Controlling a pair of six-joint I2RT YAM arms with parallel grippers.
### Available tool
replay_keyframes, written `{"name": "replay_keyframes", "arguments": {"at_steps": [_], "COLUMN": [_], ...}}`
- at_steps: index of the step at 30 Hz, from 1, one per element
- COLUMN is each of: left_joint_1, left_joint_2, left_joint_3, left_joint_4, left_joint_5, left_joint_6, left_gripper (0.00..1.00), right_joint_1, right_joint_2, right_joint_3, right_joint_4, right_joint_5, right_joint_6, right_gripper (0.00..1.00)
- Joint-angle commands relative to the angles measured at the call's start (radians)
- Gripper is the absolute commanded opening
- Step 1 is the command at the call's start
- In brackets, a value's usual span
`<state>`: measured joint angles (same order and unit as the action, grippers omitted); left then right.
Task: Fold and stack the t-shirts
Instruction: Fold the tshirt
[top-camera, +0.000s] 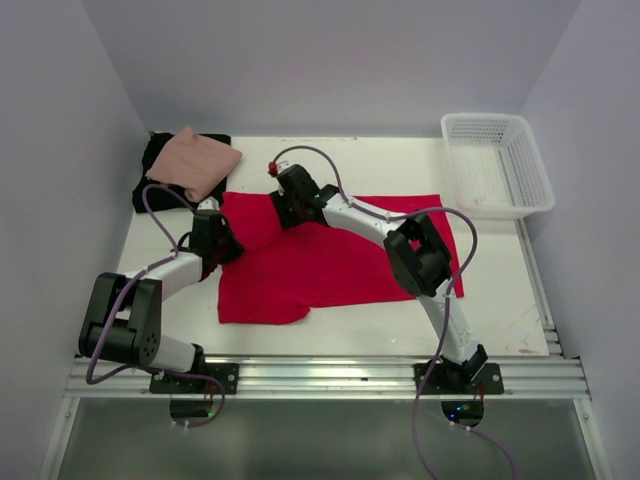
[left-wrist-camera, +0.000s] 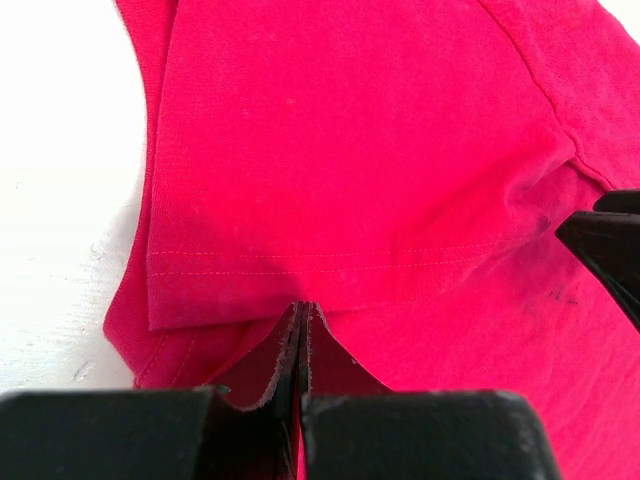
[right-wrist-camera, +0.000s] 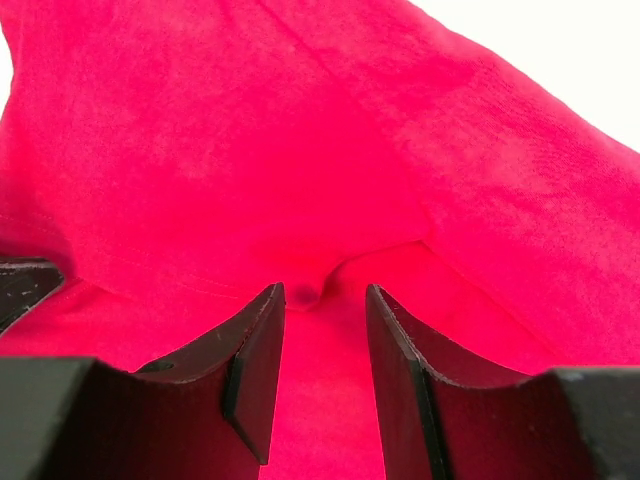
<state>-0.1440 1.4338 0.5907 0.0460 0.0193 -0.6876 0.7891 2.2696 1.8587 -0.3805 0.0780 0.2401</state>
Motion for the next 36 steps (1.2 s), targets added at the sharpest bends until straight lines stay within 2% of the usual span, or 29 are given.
{"name": "replay_keyframes", "arguments": {"at_steps": [1, 17, 29, 33, 36], "left_joint_1": [0.009, 0.011, 0.011, 0.012, 0.012], "left_joint_2": [-0.027, -0.023, -0.016, -0.015, -0.018], "left_joint_3": [-0.012, -0.014, -0.014, -0.015, -0.015], "left_joint_4": [0.049, 0.055, 0.06, 0.06, 0.058], "left_joint_5": [-0.001, -0.001, 0.004, 0.002, 0.002], "left_joint_6": [0.002, 0.002, -0.001, 0.0, 0.002], "left_gripper": [0.0, 0.0, 0.0, 0.0, 0.0], "right_joint_1": [-0.028, -0.082, -0.083, -0.083, -0.083], "right_joint_2": [0.005, -0.031, -0.027, -0.002, 0.008], "right_joint_3": [-0.016, -0.213, -0.224, -0.205, -0.19], "right_joint_4": [0.052, 0.322, 0.405, 0.405, 0.397], "right_joint_5": [-0.075, -0.378, -0.463, -0.465, -0.474], "right_joint_6": [0.063, 0.249, 0.304, 0.301, 0.297], "right_gripper": [0.42, 0.42, 0.41, 0.37, 0.23]}}
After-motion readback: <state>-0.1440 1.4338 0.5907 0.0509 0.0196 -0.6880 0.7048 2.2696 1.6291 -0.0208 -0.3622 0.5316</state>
